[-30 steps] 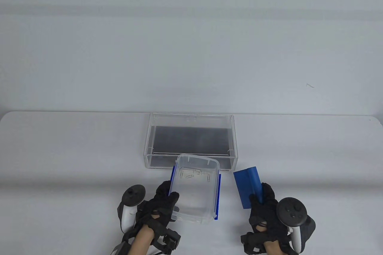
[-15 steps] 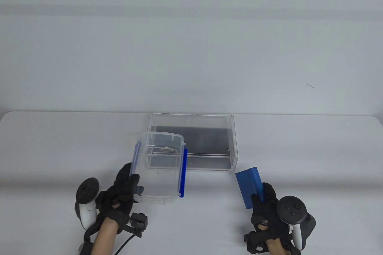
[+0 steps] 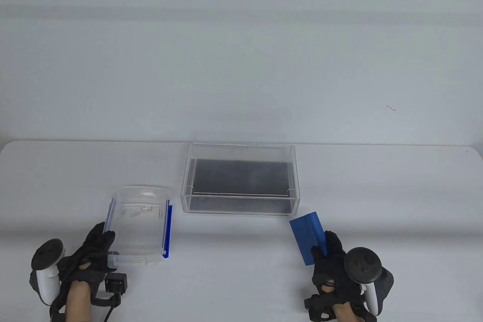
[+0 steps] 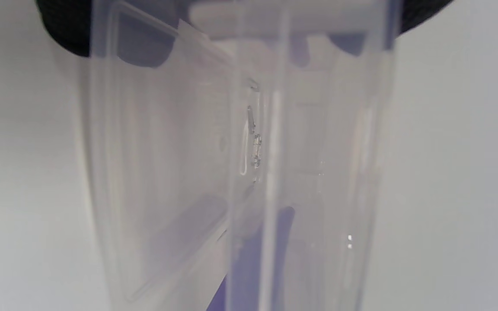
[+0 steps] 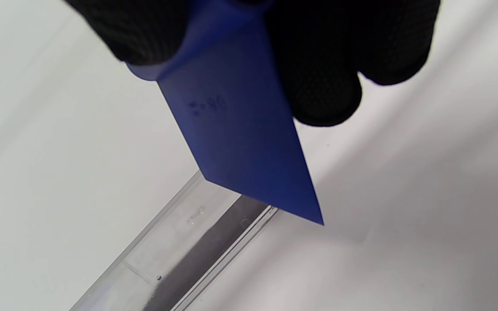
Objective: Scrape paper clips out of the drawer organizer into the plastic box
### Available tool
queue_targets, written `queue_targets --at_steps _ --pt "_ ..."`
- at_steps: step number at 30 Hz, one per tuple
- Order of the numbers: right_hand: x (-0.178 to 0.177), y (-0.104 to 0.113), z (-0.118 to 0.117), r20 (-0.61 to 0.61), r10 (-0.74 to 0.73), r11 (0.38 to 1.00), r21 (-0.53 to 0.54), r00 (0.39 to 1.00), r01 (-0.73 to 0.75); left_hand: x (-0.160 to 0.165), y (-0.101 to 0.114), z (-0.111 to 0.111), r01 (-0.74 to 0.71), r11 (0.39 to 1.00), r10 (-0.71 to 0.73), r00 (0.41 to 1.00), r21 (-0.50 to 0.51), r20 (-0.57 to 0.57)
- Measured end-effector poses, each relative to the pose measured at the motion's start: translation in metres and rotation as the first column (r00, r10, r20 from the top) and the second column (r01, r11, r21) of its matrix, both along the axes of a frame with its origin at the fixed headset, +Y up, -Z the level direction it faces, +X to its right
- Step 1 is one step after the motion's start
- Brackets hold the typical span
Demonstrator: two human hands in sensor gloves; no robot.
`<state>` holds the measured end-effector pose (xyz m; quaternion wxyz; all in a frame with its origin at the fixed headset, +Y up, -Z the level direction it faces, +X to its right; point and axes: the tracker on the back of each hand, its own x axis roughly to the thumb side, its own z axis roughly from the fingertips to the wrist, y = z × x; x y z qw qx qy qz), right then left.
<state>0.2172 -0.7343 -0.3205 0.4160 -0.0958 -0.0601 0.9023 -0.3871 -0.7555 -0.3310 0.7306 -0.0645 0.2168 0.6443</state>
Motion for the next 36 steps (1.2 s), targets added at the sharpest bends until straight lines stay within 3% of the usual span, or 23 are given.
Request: queue_targets --at_steps 6,12,17,22,27,32,36 --pt "-0.003 -0.004 -0.003 -0.029 0.054 0.998 -0.010 0.998 -0.055 -0.008 -0.006 0.004 0.128 0.989 -0.130 0.991 -0.073 -0.034" --pt "-0.003 -0.002 -0.002 -0.030 0.057 0.998 0.000 0.998 -0.057 -0.011 -0.007 0.004 0.399 0.902 -0.404 0.915 -0.163 0.001" --pt "-0.002 -0.002 -0.001 -0.021 0.058 0.998 0.002 0.998 -0.058 -0.012 -0.007 0.004 0.427 0.884 -0.433 0.901 -0.192 0.010" --pt "-0.001 -0.002 0.000 -0.016 0.065 0.998 0.001 0.998 -0.065 -0.010 -0.005 0.001 0.577 0.779 -0.584 0.810 -0.247 0.052" --pt "0.003 -0.001 0.000 -0.013 0.059 0.998 0.002 0.998 -0.059 -0.011 -0.003 0.004 0.584 0.771 -0.596 0.802 -0.255 0.035" --pt "0.007 -0.001 -0.001 -0.007 0.042 0.999 0.000 0.999 -0.042 0.003 0.028 0.003 0.660 0.742 -0.667 0.744 -0.113 -0.031" --pt "0.012 0.008 -0.001 -0.003 0.072 0.997 0.030 0.997 -0.072 0.038 0.055 0.002 0.685 0.723 -0.683 0.729 0.089 -0.057"
